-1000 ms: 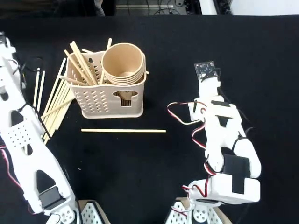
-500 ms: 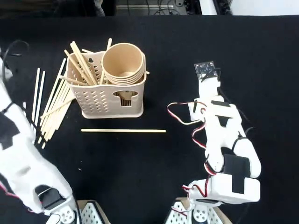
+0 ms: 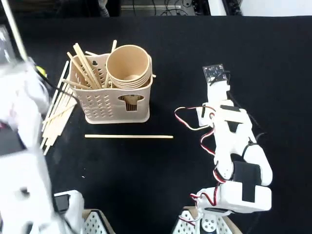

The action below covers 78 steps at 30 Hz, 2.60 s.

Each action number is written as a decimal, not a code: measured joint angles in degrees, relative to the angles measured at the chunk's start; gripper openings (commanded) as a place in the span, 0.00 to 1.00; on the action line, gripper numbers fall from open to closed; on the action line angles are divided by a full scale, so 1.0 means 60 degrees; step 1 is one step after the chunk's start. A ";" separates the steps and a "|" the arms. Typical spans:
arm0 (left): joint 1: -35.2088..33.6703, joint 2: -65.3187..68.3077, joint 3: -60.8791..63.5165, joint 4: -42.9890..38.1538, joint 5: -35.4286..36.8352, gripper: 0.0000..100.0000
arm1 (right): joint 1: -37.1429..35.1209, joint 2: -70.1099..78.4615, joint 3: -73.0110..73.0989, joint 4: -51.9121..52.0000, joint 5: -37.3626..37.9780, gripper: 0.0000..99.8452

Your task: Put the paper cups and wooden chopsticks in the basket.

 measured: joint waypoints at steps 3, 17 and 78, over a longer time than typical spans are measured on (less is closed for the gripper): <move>0.0835 -0.2623 0.2637 -0.2755 0.0000 0.03 | 0.0000 0.0000 0.0000 0.0000 0.0000 0.09; 0.3297 -0.6432 1.0681 -0.9788 0.0000 0.03 | 0.0000 0.0000 0.0000 0.0000 0.0000 0.09; 0.2828 -0.4982 1.0256 -0.9963 0.1407 0.17 | 0.0000 0.0000 0.0073 0.0000 0.0000 0.09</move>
